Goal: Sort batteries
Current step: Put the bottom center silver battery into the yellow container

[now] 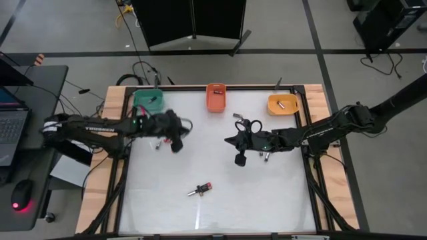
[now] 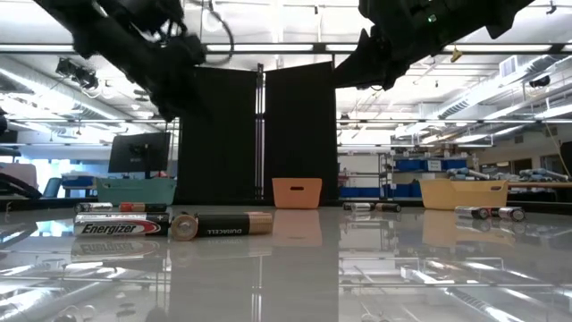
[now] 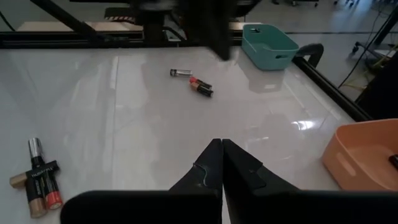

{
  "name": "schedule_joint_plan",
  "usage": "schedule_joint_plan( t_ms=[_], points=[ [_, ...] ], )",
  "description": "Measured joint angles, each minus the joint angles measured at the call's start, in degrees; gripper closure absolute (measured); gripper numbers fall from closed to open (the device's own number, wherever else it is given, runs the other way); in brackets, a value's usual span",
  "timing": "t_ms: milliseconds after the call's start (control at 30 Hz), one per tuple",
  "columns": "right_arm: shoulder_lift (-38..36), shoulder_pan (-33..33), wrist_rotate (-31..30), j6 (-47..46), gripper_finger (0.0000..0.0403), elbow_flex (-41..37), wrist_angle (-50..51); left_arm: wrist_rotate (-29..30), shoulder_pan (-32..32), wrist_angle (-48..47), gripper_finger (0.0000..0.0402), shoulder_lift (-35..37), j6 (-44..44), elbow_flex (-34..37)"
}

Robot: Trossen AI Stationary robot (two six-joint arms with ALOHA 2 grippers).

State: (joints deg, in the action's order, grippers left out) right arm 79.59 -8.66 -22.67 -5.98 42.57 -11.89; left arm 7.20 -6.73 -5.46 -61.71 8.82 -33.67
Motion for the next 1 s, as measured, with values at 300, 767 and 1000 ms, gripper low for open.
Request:
schedule_joint_plan(
  t_ms=[300,767,1000],
  points=[
    [0.0,0.4,0.1,0.0,0.0393,0.0,0.2,4.4,21.8,-0.1,0.0372,-0.1,20.8,0.0],
    [0.0,-0.7,5.7,0.4,0.0393,0.0,1.4,23.1,46.2,-0.2,0.0382,-18.3,42.4,-7.7],
    [0.0,-4.9,6.3,0.2,0.0393,0.0,1.5,22.7,46.9,-8.0,0.0376,-34.7,44.1,-24.3]
  ],
)
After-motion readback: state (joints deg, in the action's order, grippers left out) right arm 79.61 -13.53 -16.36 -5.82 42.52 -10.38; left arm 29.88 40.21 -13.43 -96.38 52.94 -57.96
